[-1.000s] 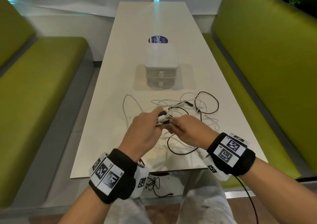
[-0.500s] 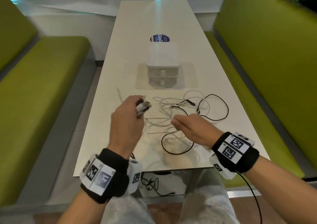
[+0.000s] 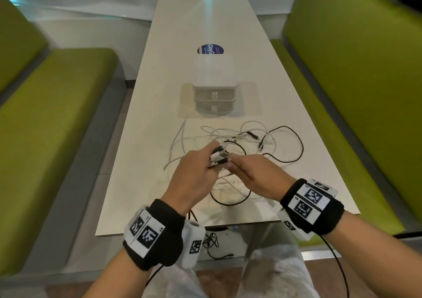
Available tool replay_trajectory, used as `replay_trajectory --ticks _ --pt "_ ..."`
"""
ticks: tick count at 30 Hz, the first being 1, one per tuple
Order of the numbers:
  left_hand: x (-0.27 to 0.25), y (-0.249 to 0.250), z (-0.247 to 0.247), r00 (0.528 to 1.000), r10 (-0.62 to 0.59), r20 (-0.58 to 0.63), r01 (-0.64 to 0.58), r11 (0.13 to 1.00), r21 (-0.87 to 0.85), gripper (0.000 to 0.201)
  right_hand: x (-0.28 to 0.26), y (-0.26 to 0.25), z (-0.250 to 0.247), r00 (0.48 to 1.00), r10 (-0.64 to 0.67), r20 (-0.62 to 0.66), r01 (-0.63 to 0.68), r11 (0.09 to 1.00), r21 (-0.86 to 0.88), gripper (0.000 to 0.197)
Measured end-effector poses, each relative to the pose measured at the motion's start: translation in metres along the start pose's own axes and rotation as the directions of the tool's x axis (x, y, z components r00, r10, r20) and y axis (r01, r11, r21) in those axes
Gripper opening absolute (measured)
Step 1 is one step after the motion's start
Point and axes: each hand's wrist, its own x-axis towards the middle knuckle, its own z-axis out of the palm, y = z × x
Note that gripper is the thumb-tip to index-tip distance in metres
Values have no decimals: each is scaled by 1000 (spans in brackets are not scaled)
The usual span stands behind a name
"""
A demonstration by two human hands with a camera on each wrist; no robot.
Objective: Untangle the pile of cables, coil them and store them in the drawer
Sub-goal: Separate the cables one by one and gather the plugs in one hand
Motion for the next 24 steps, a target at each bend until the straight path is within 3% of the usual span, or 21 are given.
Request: replay_trajectory --ticks 3,6,9,14,18,20,22,24 --pt "1 -6 -18 987 -7 -160 -3 998 -63 22 -1 9 1 996 86 32 -87 996 30 36" --pt "2 -12 -49 952 -51 -301 16 993 -117 36 -9 27 -2 980 199 -1 -199 979 44 44" --pt "3 -10 -57 973 -42 -229 48 999 23 25 -9 34 -1 981 183 -60 -180 982 58 53" --pt "-2 -3 -55 980 -95 -175 86 995 -58 32 -7 18 1 998 54 -35 -51 997 66 56" --pt "-11 7 -61 996 -60 -73 49 989 -138 30 -17 -3 2 973 -28 228 -9 987 160 44" --pt "-15 12 -64 1000 -14 -13 12 986 -168 29 -21 -16 2 919 -58 390 -18 982 188 36" --pt "-17 16 -67 998 16 64 -3 981 -196 24 -23 -23 2 832 -17 555 -54 992 111 42" --pt "-20 18 -70 982 32 187 -4 988 -152 22 -22 -22 2 787 75 613 -77 997 -23 44"
